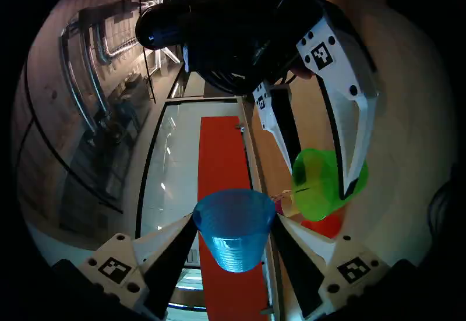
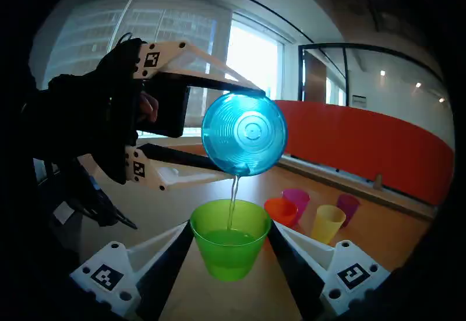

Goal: Pour water

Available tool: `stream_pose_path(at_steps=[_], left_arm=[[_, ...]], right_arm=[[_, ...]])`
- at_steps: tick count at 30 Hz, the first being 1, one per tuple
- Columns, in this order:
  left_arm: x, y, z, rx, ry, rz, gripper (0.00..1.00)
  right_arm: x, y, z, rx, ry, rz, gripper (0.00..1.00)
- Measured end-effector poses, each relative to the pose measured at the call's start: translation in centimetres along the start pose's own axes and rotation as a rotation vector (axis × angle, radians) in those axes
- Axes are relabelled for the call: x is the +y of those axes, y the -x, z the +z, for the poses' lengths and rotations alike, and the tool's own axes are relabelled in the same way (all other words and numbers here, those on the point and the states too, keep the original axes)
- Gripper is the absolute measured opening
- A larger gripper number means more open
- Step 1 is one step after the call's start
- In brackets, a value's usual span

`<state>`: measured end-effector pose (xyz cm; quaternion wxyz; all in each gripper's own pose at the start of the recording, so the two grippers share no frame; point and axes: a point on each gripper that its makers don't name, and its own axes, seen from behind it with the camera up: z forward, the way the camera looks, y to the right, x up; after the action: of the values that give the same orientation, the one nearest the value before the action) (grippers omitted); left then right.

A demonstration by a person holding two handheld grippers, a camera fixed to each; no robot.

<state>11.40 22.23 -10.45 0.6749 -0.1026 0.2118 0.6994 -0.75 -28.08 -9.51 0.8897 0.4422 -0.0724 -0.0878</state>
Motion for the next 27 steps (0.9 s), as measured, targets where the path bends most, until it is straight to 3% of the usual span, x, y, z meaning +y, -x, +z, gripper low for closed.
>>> stream_pose_path(at_steps=[15, 20, 27], left_arm=[[0.11, -0.06, 0.34, 0.000, -0.007, 0.025, 0.87], [0.17, 0.02, 0.32, -0.004, -0.012, -0.004, 0.87], [0.36, 0.34, 0.15, -0.015, -0.018, -0.085, 0.87]], right_arm=[[0.24, -0.11, 0.02, 0.002, 0.005, 0.001, 0.92], [0.18, -0.14, 0.00, 0.002, 0.005, 0.000, 0.93], [0.31, -0.16, 0.03, 0.003, 0.010, 0.003, 0.93]])
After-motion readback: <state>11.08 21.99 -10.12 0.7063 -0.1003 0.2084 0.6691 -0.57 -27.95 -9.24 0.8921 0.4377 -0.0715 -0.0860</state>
